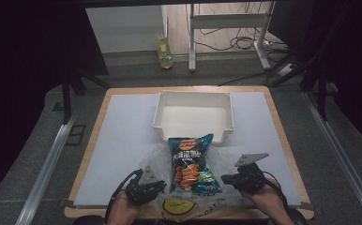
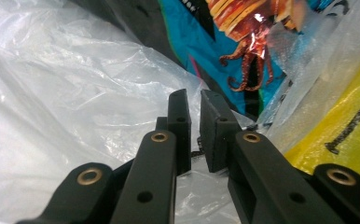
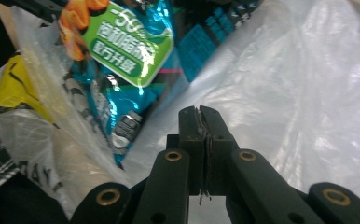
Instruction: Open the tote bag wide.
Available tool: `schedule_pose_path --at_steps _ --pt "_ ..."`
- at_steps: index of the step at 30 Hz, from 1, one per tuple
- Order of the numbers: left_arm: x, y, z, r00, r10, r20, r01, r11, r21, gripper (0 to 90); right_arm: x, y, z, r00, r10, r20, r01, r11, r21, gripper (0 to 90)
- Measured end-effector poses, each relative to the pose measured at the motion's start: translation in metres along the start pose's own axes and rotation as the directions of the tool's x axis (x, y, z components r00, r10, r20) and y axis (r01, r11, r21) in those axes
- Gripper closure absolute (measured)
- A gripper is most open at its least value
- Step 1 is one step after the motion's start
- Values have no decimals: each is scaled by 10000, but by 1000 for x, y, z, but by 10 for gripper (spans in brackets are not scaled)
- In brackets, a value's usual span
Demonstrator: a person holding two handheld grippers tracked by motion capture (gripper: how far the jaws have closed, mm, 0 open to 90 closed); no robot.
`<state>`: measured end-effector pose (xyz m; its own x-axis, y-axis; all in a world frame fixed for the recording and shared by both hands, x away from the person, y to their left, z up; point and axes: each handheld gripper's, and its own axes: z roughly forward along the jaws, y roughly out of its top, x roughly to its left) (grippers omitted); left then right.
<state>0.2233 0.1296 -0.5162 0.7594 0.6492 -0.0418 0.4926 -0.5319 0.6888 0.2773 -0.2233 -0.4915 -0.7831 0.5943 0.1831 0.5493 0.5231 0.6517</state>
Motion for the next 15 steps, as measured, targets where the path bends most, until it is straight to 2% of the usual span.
schedule_pose_path --at_steps 4,7,11,14,15 --pt "1 -1 -3 9999 -63 84 66 9996 -287 819 -4 -2 -3 9999 56 105 -54 9997 -231 861" --pt "3 -2 -7 9996 -225 151 233 9982 -557 788 -4 -3 -4 9996 -100 278 109 9993 -351 830" --pt "7 -3 -11 9979 -610 215 629 9932 -983 710 -1 -4 -3 9988 -268 405 282 9990 -344 766" --pt "8 -4 -14 9975 -662 230 682 9925 -1012 641 0 -3 -5 9982 -329 507 351 9985 -429 691" --pt "8 -4 -14 9975 -662 230 682 9925 -1012 622 0 -3 -5 9982 -329 507 351 9985 -429 691"
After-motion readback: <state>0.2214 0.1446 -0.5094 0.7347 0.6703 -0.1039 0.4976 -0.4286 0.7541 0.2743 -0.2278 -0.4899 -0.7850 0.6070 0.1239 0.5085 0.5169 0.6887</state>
